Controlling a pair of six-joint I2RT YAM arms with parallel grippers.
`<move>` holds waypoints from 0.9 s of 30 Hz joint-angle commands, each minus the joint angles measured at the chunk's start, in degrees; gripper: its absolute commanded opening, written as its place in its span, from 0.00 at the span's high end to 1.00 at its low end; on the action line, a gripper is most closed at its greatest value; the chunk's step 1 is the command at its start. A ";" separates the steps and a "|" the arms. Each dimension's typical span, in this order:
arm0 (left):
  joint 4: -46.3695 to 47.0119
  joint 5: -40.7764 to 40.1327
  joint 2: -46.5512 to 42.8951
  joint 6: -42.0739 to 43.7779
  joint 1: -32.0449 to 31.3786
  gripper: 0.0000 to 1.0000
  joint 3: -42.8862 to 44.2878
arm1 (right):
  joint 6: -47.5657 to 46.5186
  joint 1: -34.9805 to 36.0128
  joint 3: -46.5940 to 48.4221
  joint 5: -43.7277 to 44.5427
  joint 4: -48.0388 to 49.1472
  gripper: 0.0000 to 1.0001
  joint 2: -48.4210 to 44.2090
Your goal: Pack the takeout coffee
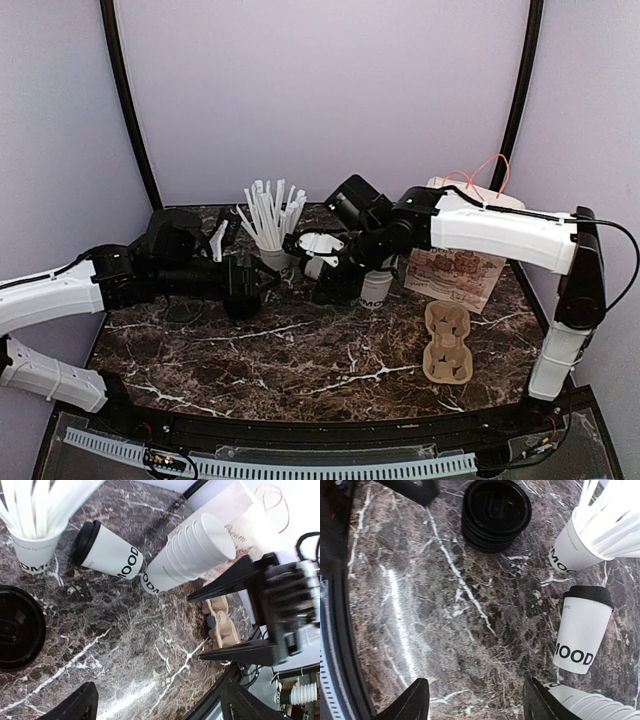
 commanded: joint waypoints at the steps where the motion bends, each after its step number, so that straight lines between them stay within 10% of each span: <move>1: -3.32 -9.95 -5.06 0.34 0.22 0.11 -2.83 | 0.24 1.84 5.15 15.15 -1.72 0.34 7.18; 16: -4.31 -11.78 -3.63 6.37 0.21 0.10 -0.89 | -4.20 0.83 6.97 0.63 -5.83 0.33 -2.56; 27: 1.13 -4.90 4.61 10.78 0.14 0.10 5.61 | 1.03 -17.52 10.12 8.48 -1.03 0.36 -5.38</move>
